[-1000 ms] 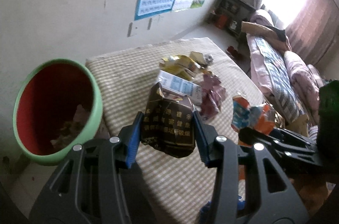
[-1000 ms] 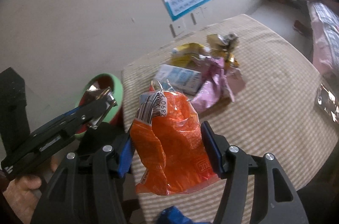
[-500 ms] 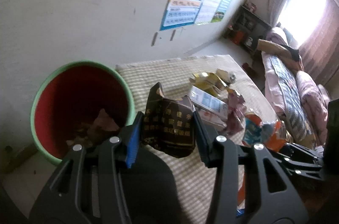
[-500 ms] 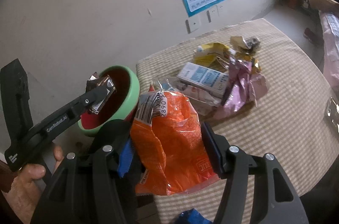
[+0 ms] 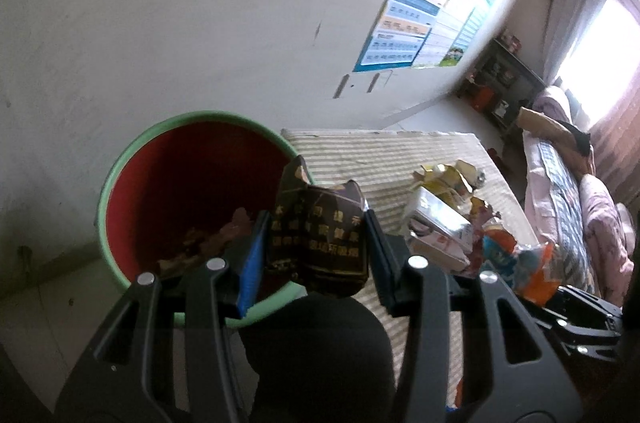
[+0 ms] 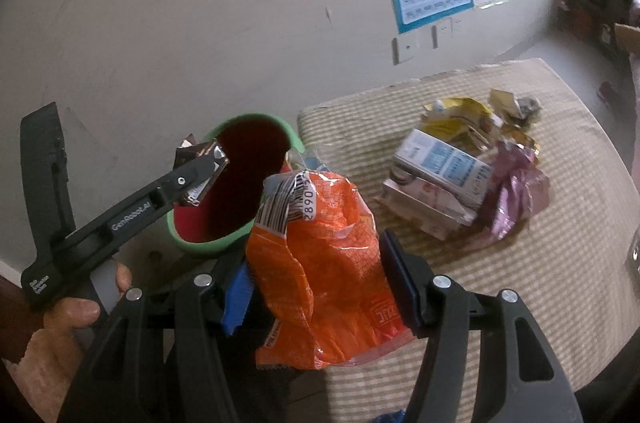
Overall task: Collect trash
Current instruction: 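Open the left gripper over the bucket while the right drops the orange bag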
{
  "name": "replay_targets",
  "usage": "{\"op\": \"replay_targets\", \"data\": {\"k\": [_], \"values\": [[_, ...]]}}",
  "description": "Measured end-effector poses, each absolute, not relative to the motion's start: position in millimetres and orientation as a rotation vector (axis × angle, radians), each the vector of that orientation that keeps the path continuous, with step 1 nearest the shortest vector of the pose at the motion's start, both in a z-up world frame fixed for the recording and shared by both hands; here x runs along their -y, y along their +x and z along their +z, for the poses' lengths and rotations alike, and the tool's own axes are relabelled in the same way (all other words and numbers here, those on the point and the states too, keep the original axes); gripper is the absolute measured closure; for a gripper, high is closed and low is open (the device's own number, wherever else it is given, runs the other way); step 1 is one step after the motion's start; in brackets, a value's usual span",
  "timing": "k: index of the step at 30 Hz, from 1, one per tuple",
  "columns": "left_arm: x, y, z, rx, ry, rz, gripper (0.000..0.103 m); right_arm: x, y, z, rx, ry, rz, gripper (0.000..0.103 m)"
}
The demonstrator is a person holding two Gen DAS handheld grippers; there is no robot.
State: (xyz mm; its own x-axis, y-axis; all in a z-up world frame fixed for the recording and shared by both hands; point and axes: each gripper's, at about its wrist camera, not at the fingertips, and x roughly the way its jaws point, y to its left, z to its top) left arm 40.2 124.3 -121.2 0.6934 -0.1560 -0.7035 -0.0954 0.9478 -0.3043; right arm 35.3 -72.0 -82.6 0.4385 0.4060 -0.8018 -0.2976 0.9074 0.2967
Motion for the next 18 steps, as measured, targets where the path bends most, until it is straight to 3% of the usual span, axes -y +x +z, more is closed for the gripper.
{"op": "replay_targets", "data": {"k": [18], "values": [[-169.6,46.0,-129.1,-0.798,-0.334,0.082,0.059,14.8,66.3,-75.8,-0.997,0.066,0.520,0.045]]}}
